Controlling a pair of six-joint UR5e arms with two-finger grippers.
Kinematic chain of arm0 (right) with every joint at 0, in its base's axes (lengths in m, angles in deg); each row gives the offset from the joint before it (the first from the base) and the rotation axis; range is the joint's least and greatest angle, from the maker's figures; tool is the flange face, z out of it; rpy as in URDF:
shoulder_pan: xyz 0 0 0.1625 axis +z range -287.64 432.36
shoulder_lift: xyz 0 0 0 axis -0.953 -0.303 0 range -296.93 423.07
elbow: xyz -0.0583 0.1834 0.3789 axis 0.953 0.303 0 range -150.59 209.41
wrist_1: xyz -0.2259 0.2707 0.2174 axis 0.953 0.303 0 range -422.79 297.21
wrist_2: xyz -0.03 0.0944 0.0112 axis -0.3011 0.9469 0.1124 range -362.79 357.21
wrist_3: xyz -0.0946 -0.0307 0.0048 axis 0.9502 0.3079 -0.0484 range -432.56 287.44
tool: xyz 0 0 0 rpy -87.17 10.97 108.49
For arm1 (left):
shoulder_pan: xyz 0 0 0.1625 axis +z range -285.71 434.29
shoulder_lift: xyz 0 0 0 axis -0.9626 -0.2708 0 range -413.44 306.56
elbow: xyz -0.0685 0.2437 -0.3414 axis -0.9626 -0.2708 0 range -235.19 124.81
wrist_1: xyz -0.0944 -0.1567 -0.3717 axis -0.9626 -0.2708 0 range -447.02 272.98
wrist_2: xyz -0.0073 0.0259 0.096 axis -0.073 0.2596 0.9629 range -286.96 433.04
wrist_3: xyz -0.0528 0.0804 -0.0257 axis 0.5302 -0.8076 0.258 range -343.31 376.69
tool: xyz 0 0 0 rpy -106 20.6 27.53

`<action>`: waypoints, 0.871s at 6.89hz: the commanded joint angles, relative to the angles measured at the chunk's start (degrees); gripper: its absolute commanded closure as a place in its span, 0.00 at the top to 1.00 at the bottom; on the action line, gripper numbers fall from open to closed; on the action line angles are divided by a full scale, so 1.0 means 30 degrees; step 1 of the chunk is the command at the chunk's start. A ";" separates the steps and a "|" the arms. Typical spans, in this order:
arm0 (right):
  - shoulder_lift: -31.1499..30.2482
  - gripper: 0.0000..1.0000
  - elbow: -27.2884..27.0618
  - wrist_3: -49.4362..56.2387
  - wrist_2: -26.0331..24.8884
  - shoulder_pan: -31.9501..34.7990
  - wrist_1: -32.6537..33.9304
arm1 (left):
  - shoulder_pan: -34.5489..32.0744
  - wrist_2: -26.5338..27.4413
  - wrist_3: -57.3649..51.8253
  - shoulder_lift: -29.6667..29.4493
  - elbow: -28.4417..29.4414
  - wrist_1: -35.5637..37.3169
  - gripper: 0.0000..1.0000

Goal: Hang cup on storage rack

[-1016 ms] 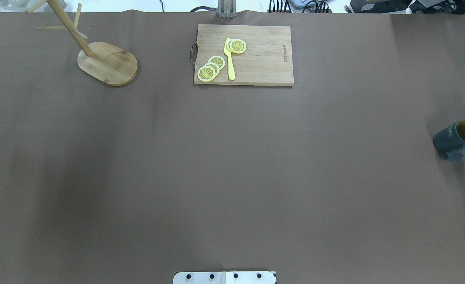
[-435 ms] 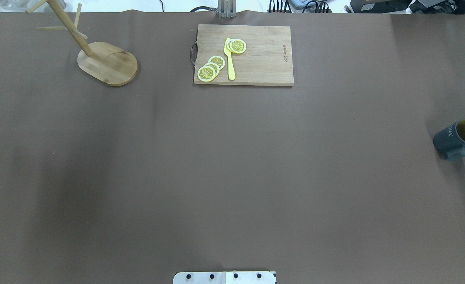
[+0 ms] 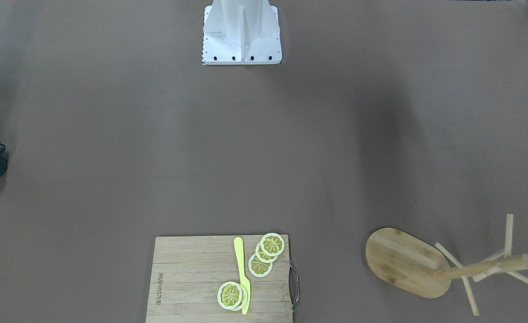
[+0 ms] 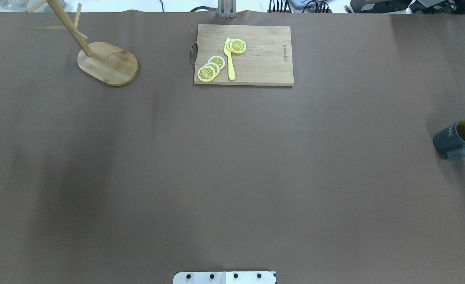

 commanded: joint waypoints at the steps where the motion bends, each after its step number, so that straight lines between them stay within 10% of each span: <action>1: -0.1024 1.00 -0.0179 -0.0738 0.0294 -0.0063 -0.2044 | 0.0090 -0.0021 0.0203 -0.0057 0.0145 0.0081 0.98; 6: -0.1495 0.97 -0.2261 -0.6369 -0.0320 -0.4101 -0.2049 | 0.0237 0.0008 0.0528 0.0030 0.0175 0.0023 0.98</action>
